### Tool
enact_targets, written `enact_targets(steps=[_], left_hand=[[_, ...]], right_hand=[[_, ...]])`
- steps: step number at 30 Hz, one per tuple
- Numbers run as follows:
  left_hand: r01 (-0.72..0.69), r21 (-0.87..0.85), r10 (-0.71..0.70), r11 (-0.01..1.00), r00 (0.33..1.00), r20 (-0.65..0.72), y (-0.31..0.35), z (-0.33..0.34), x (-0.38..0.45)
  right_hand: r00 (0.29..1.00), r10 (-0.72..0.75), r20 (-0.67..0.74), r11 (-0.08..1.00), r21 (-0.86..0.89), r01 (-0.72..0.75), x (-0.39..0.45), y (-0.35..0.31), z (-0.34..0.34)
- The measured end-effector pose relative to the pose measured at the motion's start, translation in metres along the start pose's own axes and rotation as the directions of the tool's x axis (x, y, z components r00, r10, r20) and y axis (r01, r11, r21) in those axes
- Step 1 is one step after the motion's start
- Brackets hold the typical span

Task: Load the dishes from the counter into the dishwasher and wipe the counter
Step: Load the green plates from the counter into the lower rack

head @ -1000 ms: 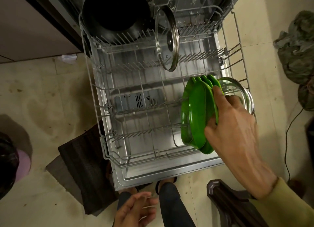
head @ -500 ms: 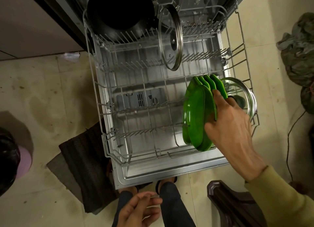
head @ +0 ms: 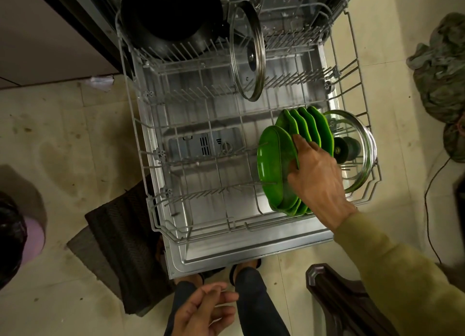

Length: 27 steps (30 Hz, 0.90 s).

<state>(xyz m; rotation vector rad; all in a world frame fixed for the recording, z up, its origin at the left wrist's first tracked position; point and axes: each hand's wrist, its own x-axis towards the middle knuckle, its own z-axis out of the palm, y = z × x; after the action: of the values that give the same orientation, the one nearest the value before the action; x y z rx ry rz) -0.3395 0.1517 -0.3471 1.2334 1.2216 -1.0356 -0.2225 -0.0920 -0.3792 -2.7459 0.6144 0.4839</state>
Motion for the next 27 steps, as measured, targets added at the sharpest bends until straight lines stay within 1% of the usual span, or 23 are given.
enact_targets(steps=[4,7,10,14,17,21,24,27], left_hand=[[0.011,-0.01,-0.011,1.0,1.0,0.01,0.0,0.001,0.0],[0.022,-0.039,-0.022,0.999,1.0,0.018,0.001,0.002,0.0],[0.021,-0.039,-0.02,0.999,1.0,0.022,0.002,0.004,0.001],[0.005,-0.052,-0.004,0.999,1.0,0.019,0.003,0.007,0.001],[0.006,-0.049,-0.005,0.999,1.0,0.026,0.004,0.009,0.001],[-0.004,-0.029,0.004,1.0,1.0,0.025,0.003,0.008,0.003],[-0.009,-0.018,0.009,1.0,1.0,0.025,0.003,0.01,0.002],[-0.016,-0.008,0.017,1.0,1.0,0.024,0.005,0.015,-0.001]], right_hand=[[1.0,-0.024,-0.019,0.999,0.042,0.025,0.0,-0.001,0.011],[0.998,-0.025,-0.064,0.997,0.069,0.03,-0.007,0.003,0.012],[0.998,-0.032,-0.06,0.994,0.098,0.038,-0.021,0.006,0.016],[0.999,0.001,-0.048,0.992,0.126,0.006,-0.032,0.004,0.023],[0.996,0.035,-0.088,0.993,0.114,-0.025,-0.036,0.003,0.025],[0.989,0.069,-0.131,0.982,0.186,-0.044,-0.046,0.003,0.021],[0.989,0.086,-0.119,0.969,0.24,-0.056,-0.066,0.002,0.019],[0.995,0.066,-0.069,0.957,0.285,-0.044,-0.087,0.001,0.022]])
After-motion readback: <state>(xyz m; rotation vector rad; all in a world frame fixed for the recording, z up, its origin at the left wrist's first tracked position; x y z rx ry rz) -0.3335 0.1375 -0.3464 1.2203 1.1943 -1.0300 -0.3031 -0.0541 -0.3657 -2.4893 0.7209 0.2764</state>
